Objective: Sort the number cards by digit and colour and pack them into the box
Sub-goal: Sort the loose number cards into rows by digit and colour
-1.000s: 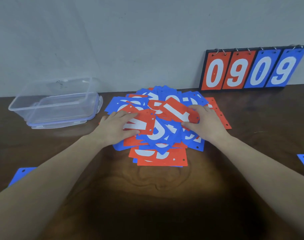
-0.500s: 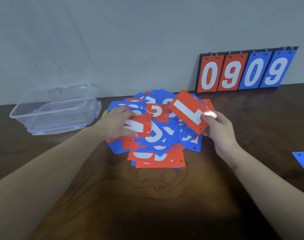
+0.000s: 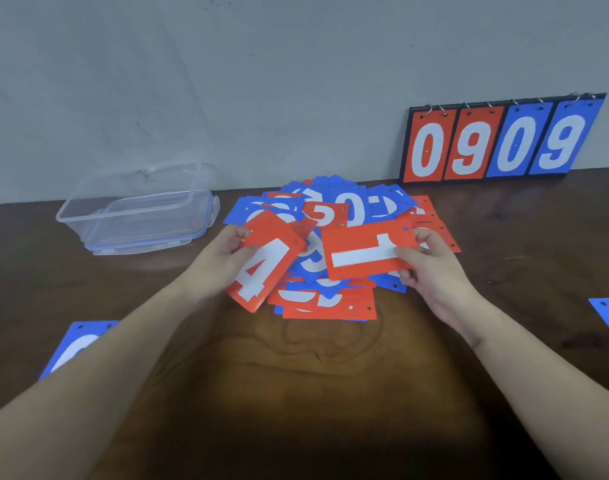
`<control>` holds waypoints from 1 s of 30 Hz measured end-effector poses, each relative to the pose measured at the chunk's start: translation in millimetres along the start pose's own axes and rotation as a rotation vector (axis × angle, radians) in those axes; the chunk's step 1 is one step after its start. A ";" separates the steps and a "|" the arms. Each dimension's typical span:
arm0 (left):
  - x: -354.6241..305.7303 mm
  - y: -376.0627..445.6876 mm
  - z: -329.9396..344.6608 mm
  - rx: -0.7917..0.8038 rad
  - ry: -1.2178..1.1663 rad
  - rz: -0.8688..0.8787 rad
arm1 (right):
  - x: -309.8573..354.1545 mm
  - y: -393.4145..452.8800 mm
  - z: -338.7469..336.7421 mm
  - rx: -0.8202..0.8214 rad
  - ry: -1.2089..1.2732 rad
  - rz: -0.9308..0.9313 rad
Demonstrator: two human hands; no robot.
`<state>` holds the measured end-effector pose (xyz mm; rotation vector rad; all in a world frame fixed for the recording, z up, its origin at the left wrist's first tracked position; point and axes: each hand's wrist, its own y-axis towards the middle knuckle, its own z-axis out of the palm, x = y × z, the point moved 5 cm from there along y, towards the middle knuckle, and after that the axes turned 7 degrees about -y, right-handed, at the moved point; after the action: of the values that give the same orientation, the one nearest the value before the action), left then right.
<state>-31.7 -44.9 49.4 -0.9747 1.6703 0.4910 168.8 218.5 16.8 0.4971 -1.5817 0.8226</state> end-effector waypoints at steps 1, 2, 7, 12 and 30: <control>3.2 -9.5 -4.5 -0.016 -0.052 -0.004 | 0.5 -1.4 4.7 0.019 0.030 0.005; 6.4 -19.9 -9.6 -0.037 -0.096 -0.011 | 1.1 -3.3 10.4 0.039 0.046 0.012; 35.5 -71.9 -43.1 -0.188 -0.318 -0.099 | 0.5 -21.7 48.1 0.161 -0.034 0.012; 71.9 -133.5 -92.9 -0.358 -0.386 -0.175 | -4.5 -51.6 109.3 0.337 -0.273 -0.009; 121.7 -310.5 -187.7 -0.669 -0.325 -0.277 | -18.9 -195.3 321.9 0.691 -1.123 -0.682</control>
<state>96.7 -405.3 45.0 -1.4902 1.0616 0.9930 97.6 -151.2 34.8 2.1446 -1.8302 0.5216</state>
